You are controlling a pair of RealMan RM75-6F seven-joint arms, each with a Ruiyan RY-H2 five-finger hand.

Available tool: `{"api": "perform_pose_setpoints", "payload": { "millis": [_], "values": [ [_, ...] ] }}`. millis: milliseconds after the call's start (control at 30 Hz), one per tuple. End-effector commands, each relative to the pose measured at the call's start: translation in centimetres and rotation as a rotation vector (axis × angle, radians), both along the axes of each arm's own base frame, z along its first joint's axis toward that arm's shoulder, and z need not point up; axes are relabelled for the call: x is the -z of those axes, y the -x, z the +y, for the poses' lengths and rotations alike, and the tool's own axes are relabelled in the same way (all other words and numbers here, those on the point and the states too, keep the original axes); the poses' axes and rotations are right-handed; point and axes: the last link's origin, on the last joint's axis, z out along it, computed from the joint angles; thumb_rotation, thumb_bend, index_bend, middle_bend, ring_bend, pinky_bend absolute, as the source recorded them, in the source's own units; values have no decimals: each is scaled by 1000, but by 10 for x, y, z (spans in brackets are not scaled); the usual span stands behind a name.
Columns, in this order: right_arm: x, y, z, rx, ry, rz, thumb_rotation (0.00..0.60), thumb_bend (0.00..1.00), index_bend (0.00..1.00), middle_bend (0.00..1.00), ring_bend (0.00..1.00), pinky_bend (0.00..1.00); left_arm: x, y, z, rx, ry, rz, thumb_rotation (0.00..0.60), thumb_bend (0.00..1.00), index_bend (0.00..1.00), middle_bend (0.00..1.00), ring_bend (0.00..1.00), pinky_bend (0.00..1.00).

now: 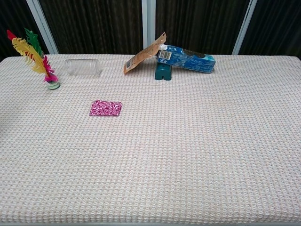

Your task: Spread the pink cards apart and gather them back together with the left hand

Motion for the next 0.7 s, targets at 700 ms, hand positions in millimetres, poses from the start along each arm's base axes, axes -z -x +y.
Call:
{"api": "perform_pose_setpoints", "payload": {
  "millis": [700],
  "values": [
    [0,-4,0,12,-16,39,562,185,94,69,0,0,130,-82,130,254,489,70,600,616,263,860,871,999]
  ]
}}
